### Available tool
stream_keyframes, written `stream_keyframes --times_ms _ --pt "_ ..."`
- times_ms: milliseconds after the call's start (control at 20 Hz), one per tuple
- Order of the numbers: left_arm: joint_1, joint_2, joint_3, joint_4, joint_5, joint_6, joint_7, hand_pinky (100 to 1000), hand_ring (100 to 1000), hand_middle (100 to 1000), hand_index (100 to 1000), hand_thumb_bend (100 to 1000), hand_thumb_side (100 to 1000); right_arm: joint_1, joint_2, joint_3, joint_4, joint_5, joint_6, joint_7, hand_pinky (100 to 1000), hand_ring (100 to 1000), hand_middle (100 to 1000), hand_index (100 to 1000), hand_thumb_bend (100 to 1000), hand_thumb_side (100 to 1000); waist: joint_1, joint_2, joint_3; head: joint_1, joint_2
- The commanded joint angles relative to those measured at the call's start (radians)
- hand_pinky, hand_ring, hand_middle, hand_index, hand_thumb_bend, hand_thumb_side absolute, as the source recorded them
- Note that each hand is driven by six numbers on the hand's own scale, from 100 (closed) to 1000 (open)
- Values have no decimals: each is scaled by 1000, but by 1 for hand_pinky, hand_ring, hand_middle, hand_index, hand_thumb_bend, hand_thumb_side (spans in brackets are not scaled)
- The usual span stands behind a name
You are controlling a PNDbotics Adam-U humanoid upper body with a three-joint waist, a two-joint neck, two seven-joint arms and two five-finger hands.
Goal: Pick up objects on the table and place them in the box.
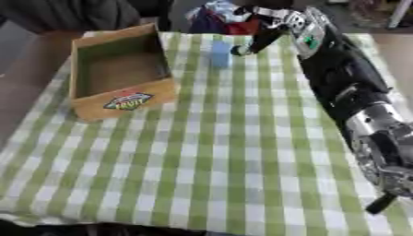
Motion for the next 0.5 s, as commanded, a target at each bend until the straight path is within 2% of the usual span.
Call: stream_keyframes --times_ms 50,500 --pt "-16 5 6 -20 6 -5 -1 649 595 624 817 198 644 -29 -6 1 -22 18 3 -4 798 969 1000 1000 443 285 3 -12 7 -10 5" --pt "-20 2 4 -20 11 -8 -5 649 594 623 817 201 643 -26 19 4 -8 50 9 4 799 967 1000 1000 444 290 12 -3 32 -36 5"
